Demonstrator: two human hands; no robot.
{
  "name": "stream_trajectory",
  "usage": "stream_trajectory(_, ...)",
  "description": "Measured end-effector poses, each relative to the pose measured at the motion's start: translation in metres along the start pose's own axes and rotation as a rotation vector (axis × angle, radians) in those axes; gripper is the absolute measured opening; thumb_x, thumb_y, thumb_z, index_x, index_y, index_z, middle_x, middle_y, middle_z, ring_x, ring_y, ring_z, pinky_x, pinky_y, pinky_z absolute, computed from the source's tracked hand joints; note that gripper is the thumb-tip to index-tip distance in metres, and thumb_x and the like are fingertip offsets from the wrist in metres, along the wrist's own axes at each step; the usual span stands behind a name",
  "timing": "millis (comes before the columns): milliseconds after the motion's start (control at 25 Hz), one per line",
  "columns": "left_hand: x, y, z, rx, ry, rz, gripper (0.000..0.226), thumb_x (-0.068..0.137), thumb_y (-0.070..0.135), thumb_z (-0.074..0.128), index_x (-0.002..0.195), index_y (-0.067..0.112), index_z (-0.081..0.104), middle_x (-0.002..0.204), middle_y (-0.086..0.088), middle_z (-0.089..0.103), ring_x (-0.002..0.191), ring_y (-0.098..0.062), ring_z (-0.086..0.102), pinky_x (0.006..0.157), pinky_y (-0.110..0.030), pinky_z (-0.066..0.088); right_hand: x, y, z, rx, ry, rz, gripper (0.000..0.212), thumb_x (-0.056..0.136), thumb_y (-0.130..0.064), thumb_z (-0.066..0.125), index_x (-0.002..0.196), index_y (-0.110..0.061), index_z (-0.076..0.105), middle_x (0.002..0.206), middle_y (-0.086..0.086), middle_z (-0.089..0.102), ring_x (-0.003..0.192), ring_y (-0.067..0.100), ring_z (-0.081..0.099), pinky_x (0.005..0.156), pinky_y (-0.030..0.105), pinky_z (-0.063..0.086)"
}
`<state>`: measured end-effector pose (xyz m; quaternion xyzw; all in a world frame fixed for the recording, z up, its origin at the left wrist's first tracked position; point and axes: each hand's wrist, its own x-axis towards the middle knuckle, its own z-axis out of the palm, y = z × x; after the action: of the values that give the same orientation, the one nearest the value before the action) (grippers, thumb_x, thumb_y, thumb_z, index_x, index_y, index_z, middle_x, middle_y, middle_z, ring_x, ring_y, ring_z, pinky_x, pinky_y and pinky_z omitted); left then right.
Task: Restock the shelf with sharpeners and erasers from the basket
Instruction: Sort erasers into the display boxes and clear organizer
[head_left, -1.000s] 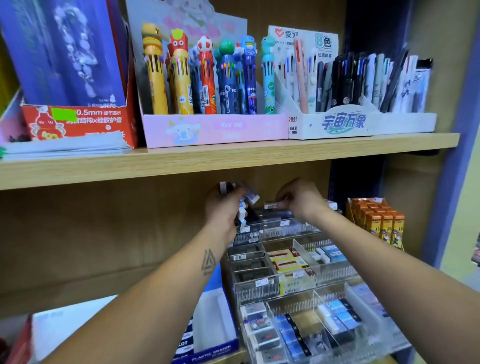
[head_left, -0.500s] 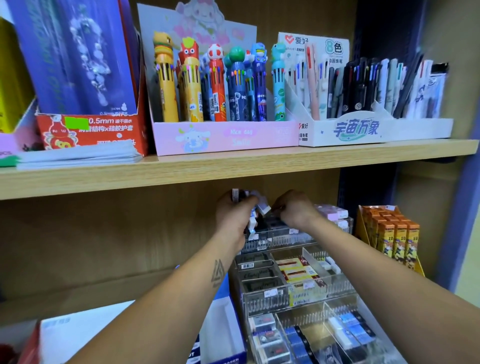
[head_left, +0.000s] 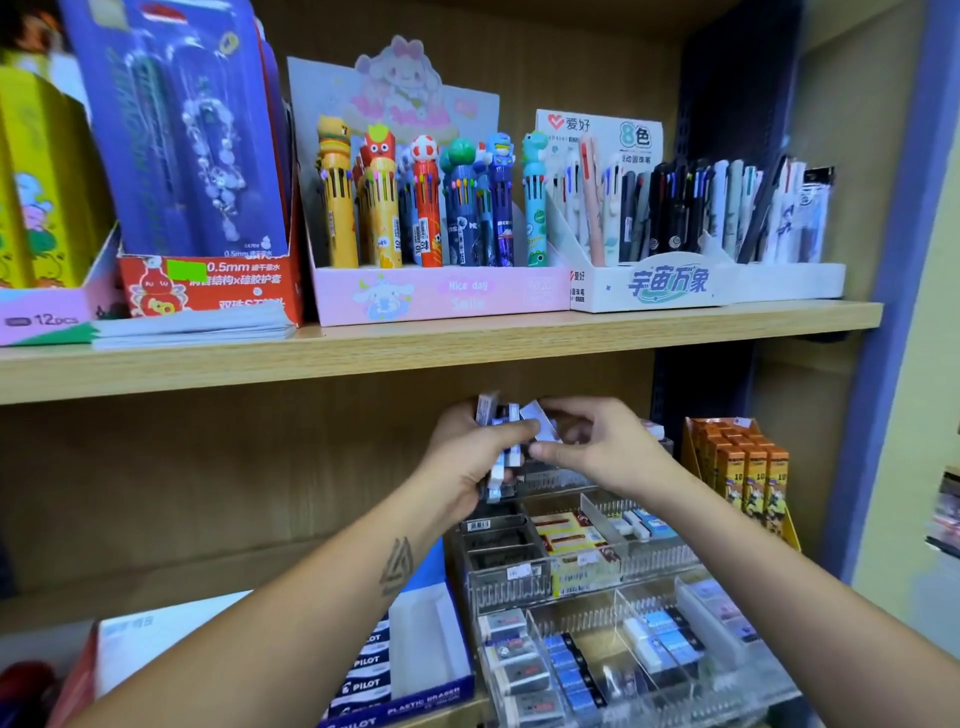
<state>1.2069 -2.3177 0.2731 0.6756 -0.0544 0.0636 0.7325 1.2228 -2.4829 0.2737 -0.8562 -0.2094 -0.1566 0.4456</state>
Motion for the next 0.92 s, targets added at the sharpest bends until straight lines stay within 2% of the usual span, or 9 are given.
stream_trajectory(80, -0.008, -0.002, -0.003, 0.034, -0.057, -0.036, 0.016, 0.079, 0.008, 0.080, 0.092, 0.008, 0.070, 0.076, -0.008, 0.073, 0.057, -0.017, 0.062, 0.045, -0.022, 0.042, -0.010, -0.006, -0.006, -0.097, -0.046, -0.056, 0.063, 0.075, -0.026, 0.085, 0.130, -0.035, 0.056, 0.090, -0.015, 0.061, 0.066, 0.008, 0.052, 0.062, 0.020, 0.043)
stream_trajectory(160, -0.016, -0.005, -0.006, 0.042, -0.124, -0.065, 0.016, 0.080, 0.007, 0.079, 0.094, 0.007, 0.071, 0.080, -0.012, 0.072, 0.060, -0.019, 0.060, 0.044, -0.021, 0.040, -0.019, -0.007, -0.014, -0.132, -0.102, -0.099, 0.062, 0.073, -0.021, 0.087, 0.129, -0.032, 0.061, 0.105, -0.006, 0.062, 0.061, 0.002, 0.051, 0.061, 0.018, 0.045)
stream_trajectory(200, -0.020, -0.008, -0.006, 0.028, -0.155, -0.078, 0.015, 0.081, 0.005, 0.077, 0.094, 0.006, 0.071, 0.080, -0.013, 0.070, 0.058, -0.019, 0.058, 0.042, -0.020, 0.038, -0.023, -0.006, -0.017, -0.133, -0.125, -0.091, 0.057, 0.072, -0.019, 0.087, 0.124, -0.028, 0.065, 0.105, -0.002, 0.064, 0.061, 0.001, 0.051, 0.061, 0.018, 0.047)
stream_trajectory(280, -0.029, -0.013, -0.003, -0.008, -0.190, -0.095, 0.014, 0.082, 0.000, 0.074, 0.093, 0.006, 0.069, 0.078, -0.015, 0.067, 0.054, -0.019, 0.054, 0.039, -0.019, 0.035, -0.038, -0.004, -0.025, -0.082, -0.122, -0.026, 0.049, 0.070, -0.015, 0.089, 0.114, -0.021, 0.067, 0.098, 0.007, 0.066, 0.063, 0.006, 0.054, 0.063, 0.029, 0.052)
stream_trajectory(400, -0.042, -0.022, 0.012, -0.026, -0.170, -0.110, 0.014, 0.083, -0.006, 0.068, 0.092, 0.005, 0.066, 0.073, -0.016, 0.065, 0.047, -0.018, 0.053, 0.037, -0.018, 0.034, -0.066, 0.005, -0.037, 0.184, -0.054, 0.123, 0.047, 0.068, -0.005, 0.089, 0.103, -0.007, 0.057, 0.087, 0.018, 0.063, 0.062, 0.025, 0.065, 0.057, 0.031, 0.054)
stream_trajectory(520, -0.052, -0.033, 0.028, -0.036, -0.135, -0.126, 0.015, 0.083, -0.008, 0.066, 0.092, 0.004, 0.065, 0.069, -0.014, 0.065, 0.046, -0.017, 0.054, 0.037, -0.019, 0.035, -0.086, 0.022, -0.048, 0.382, 0.036, 0.233, 0.035, 0.074, -0.009, 0.084, 0.094, -0.004, 0.056, 0.067, 0.014, 0.063, 0.063, 0.033, 0.069, 0.060, 0.039, 0.059)
stream_trajectory(600, -0.057, -0.041, 0.038, -0.038, -0.119, -0.128, 0.015, 0.083, -0.008, 0.065, 0.092, 0.003, 0.065, 0.072, -0.016, 0.067, 0.046, -0.017, 0.055, 0.037, -0.019, 0.036, -0.099, 0.031, -0.055, 0.495, 0.055, 0.290, 0.027, 0.079, -0.008, 0.080, 0.100, -0.004, 0.063, 0.069, 0.015, 0.067, 0.063, 0.031, 0.069, 0.062, 0.036, 0.059)
stream_trajectory(760, -0.061, -0.055, 0.061, 0.008, -0.064, -0.094, 0.015, 0.080, -0.009, 0.067, 0.088, 0.003, 0.066, 0.076, -0.020, 0.065, 0.048, -0.019, 0.055, 0.040, -0.020, 0.039, -0.118, 0.048, -0.069, 0.666, 0.042, 0.360, 0.032, 0.085, 0.010, 0.068, 0.114, -0.004, 0.069, 0.099, 0.025, 0.072, 0.085, 0.035, 0.073, 0.075, 0.033, 0.062)
stream_trajectory(920, -0.060, -0.068, 0.077, 0.094, -0.029, 0.004, 0.014, 0.076, -0.006, 0.067, 0.089, -0.003, 0.062, 0.066, -0.013, 0.057, 0.050, -0.020, 0.050, 0.050, -0.029, 0.038, -0.124, 0.065, -0.075, 0.613, 0.033, 0.323, 0.037, 0.085, 0.017, 0.063, 0.119, 0.002, 0.063, 0.101, 0.027, 0.072, 0.091, 0.038, 0.073, 0.076, 0.031, 0.061)
